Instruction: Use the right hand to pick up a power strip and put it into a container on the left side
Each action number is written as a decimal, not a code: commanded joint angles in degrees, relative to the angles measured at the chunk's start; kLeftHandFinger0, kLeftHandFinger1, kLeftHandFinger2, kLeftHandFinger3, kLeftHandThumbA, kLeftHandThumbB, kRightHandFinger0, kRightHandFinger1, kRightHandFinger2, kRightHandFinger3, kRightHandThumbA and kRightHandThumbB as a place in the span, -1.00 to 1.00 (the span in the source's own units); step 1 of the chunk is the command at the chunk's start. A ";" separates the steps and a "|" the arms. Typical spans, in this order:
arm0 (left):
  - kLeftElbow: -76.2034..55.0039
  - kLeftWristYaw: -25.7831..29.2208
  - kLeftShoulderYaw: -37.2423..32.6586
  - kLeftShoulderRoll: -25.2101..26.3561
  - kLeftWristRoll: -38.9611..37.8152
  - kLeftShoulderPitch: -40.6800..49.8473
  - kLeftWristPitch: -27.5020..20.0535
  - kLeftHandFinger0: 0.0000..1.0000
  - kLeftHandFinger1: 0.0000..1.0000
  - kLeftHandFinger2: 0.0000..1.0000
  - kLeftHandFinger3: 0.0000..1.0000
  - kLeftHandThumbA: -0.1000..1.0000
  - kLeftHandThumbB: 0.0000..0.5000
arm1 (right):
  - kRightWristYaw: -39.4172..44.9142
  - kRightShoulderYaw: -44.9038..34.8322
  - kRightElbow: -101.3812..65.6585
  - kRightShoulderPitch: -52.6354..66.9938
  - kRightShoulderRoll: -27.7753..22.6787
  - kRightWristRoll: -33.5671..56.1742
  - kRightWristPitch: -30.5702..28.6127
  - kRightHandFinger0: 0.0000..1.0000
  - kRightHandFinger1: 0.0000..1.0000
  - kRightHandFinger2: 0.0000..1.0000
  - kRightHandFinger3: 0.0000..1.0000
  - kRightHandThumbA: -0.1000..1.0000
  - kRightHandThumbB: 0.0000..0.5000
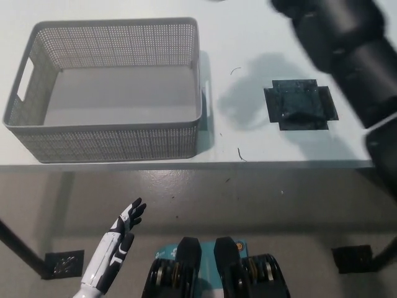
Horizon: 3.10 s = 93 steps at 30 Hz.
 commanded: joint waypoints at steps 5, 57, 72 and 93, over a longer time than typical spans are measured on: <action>-2.06 -0.36 0.58 0.96 0.68 -1.16 0.39 1.00 1.00 1.00 1.00 1.00 -0.56 | -6.40 1.41 12.90 -11.95 7.83 2.13 -0.96 -1.00 -1.00 -0.39 -0.67 -1.00 -0.24; -4.19 -2.47 -0.35 1.72 1.19 -2.23 2.03 1.00 1.00 1.00 1.00 1.00 -0.70 | 47.52 -6.51 29.02 -11.80 19.46 22.08 11.67 1.00 1.00 1.00 1.00 1.00 0.82; -4.57 -3.40 -0.57 2.32 0.31 -2.68 3.12 1.00 1.00 1.00 1.00 1.00 -0.68 | 92.59 -4.34 28.46 -20.42 11.25 25.43 7.98 1.00 1.00 1.00 1.00 0.52 0.81; -2.53 -2.31 -1.28 2.07 3.67 -2.94 2.57 1.00 1.00 1.00 1.00 1.00 -0.74 | 103.76 -29.03 -43.69 -8.97 -22.14 56.80 29.65 0.94 0.99 1.00 1.00 0.11 0.04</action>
